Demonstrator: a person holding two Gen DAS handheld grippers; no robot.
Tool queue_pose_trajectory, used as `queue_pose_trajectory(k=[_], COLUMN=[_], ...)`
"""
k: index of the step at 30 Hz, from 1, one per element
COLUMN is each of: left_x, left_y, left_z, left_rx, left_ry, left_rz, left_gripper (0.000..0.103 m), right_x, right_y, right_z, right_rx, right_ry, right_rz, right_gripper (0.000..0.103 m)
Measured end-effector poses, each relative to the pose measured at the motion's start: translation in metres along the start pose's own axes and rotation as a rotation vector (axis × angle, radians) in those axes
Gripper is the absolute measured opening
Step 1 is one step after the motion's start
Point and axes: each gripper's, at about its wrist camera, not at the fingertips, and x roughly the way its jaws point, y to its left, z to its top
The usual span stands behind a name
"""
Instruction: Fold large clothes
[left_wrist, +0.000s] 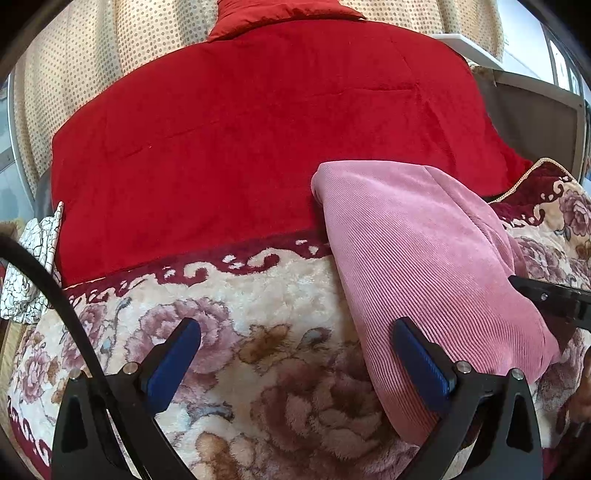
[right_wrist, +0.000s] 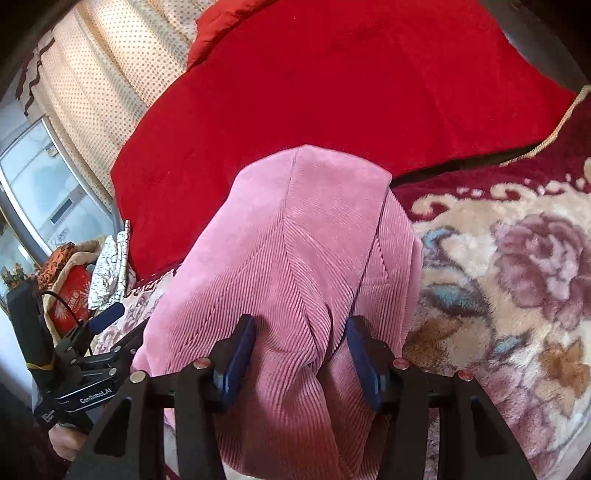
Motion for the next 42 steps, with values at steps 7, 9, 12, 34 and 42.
queue_pose_trajectory(k=[7,9,12,34,42], left_x=[-0.014,-0.014,-0.007,0.01,0.015], left_y=[0.009,0.009,0.003,0.006,0.01], left_z=[0.005,0.003,0.001,-0.007,-0.008], left_rx=[-0.056,-0.061,-0.03,-0.087,-0.101], left_ry=[-0.054,-0.054,-0.029,-0.012,0.01], left_rz=[0.046,0.041,0.053,0.0,-0.011], left_gripper=[0.103,0.103,0.103,0.103,0.103], right_x=[-0.019,-0.021,-0.022,-0.013,-0.004], right_y=[0.028,0.032,0.037,0.06,0.066], right_z=[0.0,-0.001,-0.002,-0.01,-0.015], right_rx=[-0.13,-0.152,-0.187,-0.357,-0.406], right_ry=[-0.062,-0.072,-0.083,-0.103,-0.107], right_rz=[-0.145,-0.179,-0.228,-0.467,-0.497], right_gripper=[0.056,0.056,0.056,0.056,0.056])
